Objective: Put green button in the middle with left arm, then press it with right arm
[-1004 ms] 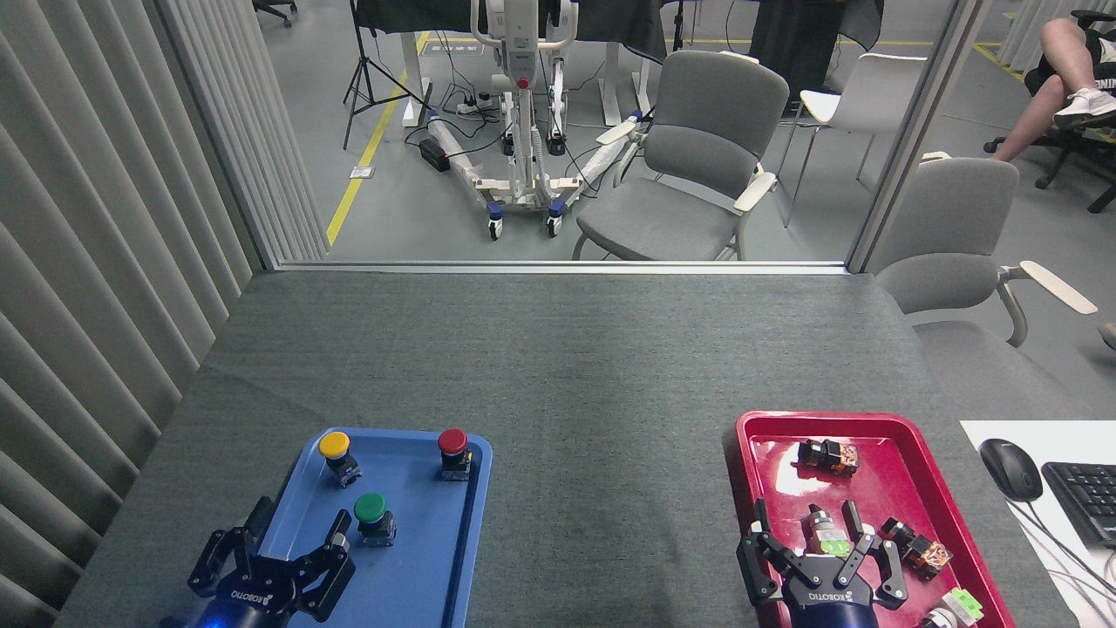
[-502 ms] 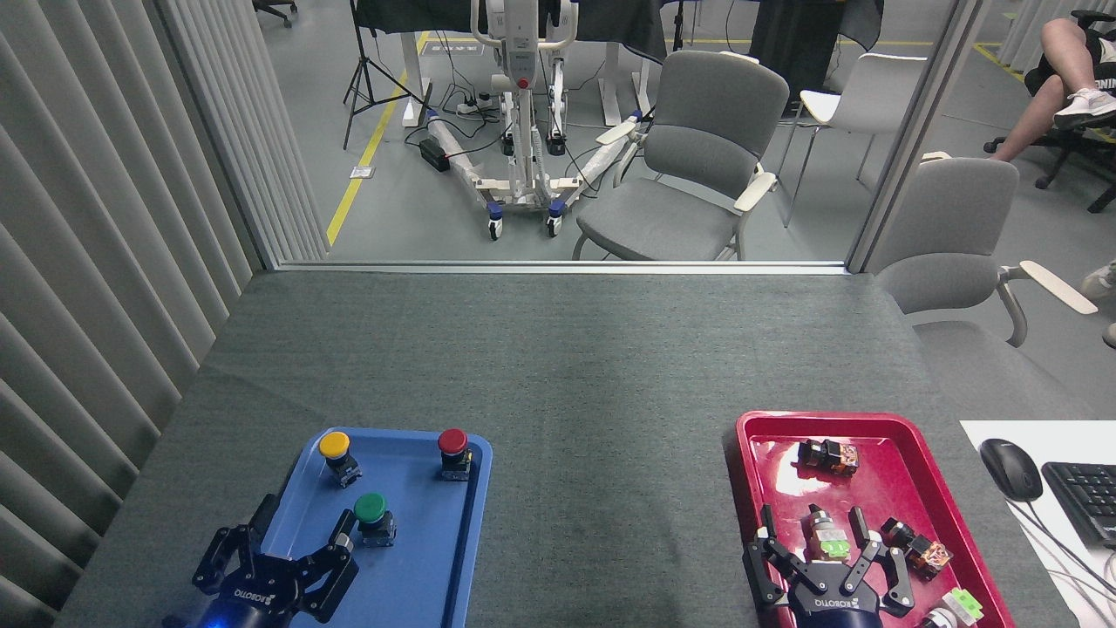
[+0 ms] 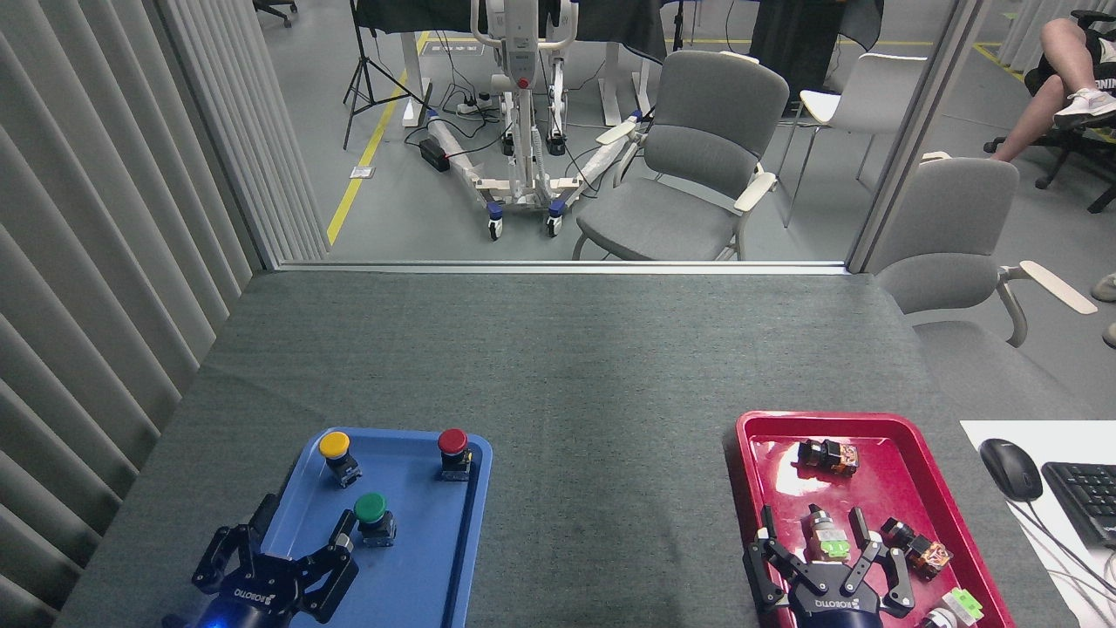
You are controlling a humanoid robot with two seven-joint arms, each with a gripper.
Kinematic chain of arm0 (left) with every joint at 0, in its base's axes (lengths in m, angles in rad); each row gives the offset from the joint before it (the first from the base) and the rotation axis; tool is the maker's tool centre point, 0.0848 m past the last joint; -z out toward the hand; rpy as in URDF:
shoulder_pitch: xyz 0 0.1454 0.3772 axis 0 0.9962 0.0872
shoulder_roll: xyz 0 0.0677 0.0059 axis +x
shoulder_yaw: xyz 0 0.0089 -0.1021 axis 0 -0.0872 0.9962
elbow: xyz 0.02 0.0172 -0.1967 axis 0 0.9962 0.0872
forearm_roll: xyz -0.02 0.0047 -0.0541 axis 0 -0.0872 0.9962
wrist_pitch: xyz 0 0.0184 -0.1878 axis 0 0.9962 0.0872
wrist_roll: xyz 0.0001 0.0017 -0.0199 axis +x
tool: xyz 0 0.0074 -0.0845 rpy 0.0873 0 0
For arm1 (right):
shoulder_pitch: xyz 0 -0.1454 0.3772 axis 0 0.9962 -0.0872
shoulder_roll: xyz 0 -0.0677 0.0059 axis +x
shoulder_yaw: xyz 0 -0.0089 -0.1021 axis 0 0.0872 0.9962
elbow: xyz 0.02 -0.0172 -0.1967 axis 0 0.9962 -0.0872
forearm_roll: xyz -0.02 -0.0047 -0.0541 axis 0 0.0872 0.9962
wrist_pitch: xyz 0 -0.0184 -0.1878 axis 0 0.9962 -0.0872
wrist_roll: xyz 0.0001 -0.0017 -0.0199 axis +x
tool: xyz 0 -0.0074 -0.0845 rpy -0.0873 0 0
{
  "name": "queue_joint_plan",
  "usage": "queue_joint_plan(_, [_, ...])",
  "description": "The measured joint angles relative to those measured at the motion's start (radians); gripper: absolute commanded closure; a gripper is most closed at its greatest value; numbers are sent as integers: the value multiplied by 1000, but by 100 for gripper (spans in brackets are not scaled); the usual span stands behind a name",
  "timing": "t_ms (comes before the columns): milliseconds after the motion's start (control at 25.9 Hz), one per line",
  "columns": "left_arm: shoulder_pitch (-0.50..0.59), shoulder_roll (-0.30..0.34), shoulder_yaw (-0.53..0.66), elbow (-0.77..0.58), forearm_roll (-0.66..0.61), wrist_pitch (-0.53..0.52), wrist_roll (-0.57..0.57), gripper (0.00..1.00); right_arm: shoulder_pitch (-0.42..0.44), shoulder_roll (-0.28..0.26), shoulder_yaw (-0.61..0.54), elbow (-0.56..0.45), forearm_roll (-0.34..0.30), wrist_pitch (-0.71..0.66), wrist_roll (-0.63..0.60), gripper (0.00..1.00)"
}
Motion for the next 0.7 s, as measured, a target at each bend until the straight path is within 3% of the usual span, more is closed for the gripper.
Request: queue_joint_plan(695, [7, 29, -30, 29, 1, 33, 3, 1, -1, 2, 1, -1, 0, -10, 3, 0])
